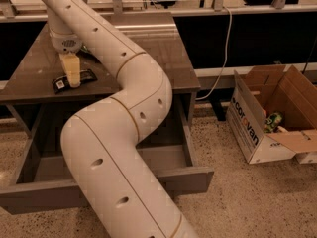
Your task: Place rxbar chocolate into top drawer
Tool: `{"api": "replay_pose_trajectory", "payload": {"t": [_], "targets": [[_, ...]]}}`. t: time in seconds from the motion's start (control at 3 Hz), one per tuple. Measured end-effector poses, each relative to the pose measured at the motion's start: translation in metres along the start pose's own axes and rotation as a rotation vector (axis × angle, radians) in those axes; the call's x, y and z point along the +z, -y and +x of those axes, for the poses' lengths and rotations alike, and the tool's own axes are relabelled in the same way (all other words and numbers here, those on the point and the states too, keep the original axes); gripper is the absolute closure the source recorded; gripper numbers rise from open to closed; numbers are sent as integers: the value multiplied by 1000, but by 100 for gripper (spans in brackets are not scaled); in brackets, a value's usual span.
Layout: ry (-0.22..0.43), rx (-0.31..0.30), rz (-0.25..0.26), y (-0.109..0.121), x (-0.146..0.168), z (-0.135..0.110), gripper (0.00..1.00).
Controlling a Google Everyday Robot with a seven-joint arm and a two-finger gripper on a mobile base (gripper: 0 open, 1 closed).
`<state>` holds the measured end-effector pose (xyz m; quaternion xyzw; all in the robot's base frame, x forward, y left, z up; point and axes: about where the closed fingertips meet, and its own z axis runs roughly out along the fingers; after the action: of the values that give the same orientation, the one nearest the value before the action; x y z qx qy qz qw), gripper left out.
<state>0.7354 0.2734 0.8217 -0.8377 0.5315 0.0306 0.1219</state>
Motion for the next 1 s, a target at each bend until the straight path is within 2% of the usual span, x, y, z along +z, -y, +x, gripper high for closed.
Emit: {"api": "replay_pose_trajectory", "payload": {"t": [0.33, 1.0], "targets": [[0, 0, 0, 0, 0, 0, 97], [0, 1, 2, 0, -5, 0, 100]]}}
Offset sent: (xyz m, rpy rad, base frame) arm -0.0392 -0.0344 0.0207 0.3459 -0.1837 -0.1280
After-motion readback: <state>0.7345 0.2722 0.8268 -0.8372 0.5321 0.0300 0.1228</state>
